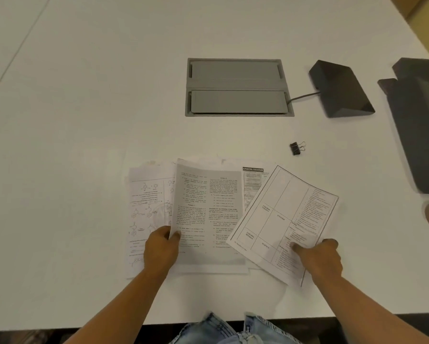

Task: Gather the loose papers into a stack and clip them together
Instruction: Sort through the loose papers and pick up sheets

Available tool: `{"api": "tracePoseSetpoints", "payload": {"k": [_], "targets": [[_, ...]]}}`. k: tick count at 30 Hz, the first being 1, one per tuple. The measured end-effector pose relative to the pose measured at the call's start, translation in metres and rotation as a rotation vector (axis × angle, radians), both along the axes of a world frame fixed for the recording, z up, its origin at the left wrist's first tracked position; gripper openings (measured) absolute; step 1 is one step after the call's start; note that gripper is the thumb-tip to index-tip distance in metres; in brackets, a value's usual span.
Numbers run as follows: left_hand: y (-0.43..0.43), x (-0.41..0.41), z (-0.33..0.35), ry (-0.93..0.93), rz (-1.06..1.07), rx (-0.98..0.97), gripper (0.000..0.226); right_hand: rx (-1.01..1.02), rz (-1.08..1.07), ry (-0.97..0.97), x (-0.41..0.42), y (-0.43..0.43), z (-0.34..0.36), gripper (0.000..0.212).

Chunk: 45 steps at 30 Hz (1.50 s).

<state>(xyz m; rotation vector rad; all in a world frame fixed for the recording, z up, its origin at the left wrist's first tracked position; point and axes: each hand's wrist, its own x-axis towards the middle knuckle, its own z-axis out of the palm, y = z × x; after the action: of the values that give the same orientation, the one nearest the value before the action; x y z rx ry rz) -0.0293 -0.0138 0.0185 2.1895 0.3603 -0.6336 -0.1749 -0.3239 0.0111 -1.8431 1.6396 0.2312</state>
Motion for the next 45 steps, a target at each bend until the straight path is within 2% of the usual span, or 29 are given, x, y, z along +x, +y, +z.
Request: {"api": "tracePoseSetpoints", "payload": {"k": [2,4,8,10,12,16,22,25,29,30,33,40,42,45], "targets": [[0.001,-0.003,0.004,-0.004,0.028,-0.085,0.013,0.058,-0.074,-0.108,-0.001,-0.006,-0.003,0.069],[0.002,-0.006,0.01,-0.019,0.034,-0.14,0.021,0.095,-0.103,-0.224,-0.002,-0.01,0.0,0.038],[0.005,-0.009,0.017,-0.045,0.071,-0.192,0.024,0.101,-0.094,-0.438,-0.009,-0.016,0.024,0.021],[0.005,-0.011,0.021,-0.037,0.112,-0.235,0.021,0.17,-0.104,-0.562,-0.012,-0.017,0.041,0.014],[0.005,-0.013,0.025,-0.012,0.159,-0.288,0.02,0.251,-0.096,-0.647,-0.015,-0.017,0.052,0.02],[0.0,-0.021,0.037,0.046,0.202,-0.407,0.017,0.384,-0.089,-0.695,-0.013,-0.006,0.063,0.017],[-0.017,-0.028,0.05,0.163,0.154,-0.571,0.018,0.475,-0.031,-0.768,0.004,0.021,0.066,0.027],[-0.026,-0.031,0.055,0.186,0.108,-0.604,0.02,0.609,-0.06,-0.794,0.012,0.025,0.069,0.038],[-0.033,-0.028,0.062,0.189,0.034,-0.589,0.022,0.723,-0.082,-0.805,0.019,0.022,0.075,0.035],[-0.033,-0.026,0.064,0.189,0.022,-0.581,0.023,0.715,-0.054,-0.801,0.02,0.021,0.076,0.042],[-0.031,-0.019,0.067,0.19,-0.002,-0.585,0.024,0.668,0.079,-0.778,0.02,0.017,0.078,0.079],[-0.036,-0.015,0.08,0.152,-0.028,-0.587,0.023,0.685,0.126,-0.785,0.022,0.018,0.078,0.042],[-0.038,-0.015,0.084,0.134,-0.028,-0.582,0.022,0.668,0.112,-0.774,0.024,0.022,0.079,0.044],[-0.042,-0.016,0.084,0.086,-0.009,-0.573,0.027,0.62,0.131,-0.767,0.025,0.025,0.08,0.058]]}}
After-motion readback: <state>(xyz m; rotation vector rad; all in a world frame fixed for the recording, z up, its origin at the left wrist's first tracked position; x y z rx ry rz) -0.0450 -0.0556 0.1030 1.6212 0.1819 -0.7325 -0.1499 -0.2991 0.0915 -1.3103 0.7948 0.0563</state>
